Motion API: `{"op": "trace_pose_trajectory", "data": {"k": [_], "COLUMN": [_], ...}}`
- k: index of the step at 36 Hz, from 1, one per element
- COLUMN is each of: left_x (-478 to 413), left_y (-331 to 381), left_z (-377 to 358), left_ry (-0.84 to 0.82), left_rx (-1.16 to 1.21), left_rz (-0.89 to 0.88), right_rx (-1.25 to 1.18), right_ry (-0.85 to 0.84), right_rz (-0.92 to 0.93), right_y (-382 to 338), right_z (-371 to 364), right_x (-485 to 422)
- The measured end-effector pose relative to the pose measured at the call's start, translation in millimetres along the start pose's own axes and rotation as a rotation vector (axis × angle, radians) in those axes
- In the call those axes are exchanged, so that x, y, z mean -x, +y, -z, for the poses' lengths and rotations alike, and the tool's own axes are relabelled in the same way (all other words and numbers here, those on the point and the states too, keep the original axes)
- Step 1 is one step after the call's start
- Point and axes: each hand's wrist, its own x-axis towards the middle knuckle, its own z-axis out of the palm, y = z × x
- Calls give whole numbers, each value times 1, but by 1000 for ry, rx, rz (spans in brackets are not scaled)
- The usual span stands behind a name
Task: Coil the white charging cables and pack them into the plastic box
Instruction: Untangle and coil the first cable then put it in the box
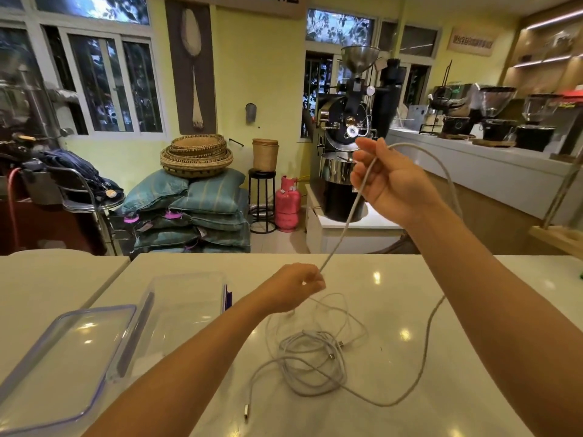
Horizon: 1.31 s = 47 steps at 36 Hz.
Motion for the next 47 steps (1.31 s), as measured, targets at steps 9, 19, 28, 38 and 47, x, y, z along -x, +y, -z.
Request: {"op": "trace_pose_trajectory", "data": {"k": [9,19,28,38,47], "left_x": [3,7,8,-3,-18], "left_y": [3,30,51,65,65], "left_z": [32,76,85,83,88], "left_ry": [82,-2,-122,2,187], "left_rx": [587,1102,1114,1187,1204], "left_rz": [38,-60,-195,-218,-190], "right_rx": [73,144,723,230,100], "right_ry": [321,510,155,-4,113], "right_rz": [-131,-346,-32,-285,-334], "right_y": [3,55,87,138,175], "right_z": [34,66,26,-15,-23], "right_x": [-27,-18,-21,-1,19]}}
